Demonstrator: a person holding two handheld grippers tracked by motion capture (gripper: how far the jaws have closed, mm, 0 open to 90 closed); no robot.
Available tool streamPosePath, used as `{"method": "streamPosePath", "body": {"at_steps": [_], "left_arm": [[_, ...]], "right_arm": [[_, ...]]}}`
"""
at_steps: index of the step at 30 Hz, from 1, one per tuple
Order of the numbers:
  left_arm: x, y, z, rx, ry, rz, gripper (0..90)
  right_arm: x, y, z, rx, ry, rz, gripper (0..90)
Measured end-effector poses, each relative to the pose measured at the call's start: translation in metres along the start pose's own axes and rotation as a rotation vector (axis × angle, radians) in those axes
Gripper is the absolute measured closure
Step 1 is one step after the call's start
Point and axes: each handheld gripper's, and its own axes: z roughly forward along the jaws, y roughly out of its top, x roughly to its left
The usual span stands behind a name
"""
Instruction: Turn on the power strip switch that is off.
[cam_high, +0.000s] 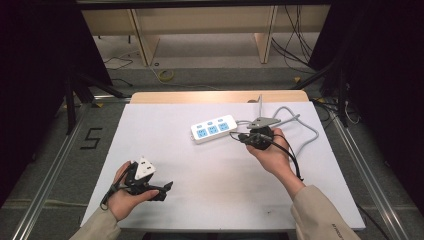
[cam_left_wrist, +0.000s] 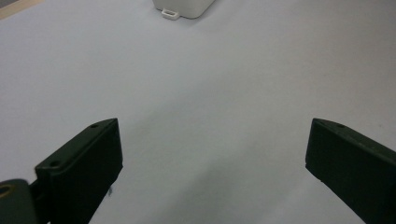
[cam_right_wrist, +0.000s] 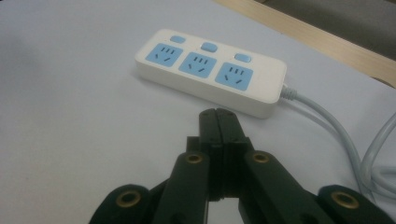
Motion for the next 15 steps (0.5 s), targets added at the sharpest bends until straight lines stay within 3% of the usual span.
{"method": "streamPosePath", "body": {"at_steps": [15], "left_arm": [[0.0, 0.0, 0.0, 0.002, -0.001, 0.0, 3.5]], "right_arm": [[0.003, 0.01, 0.018, 0.022, 0.0, -0.019, 90.0]]}}
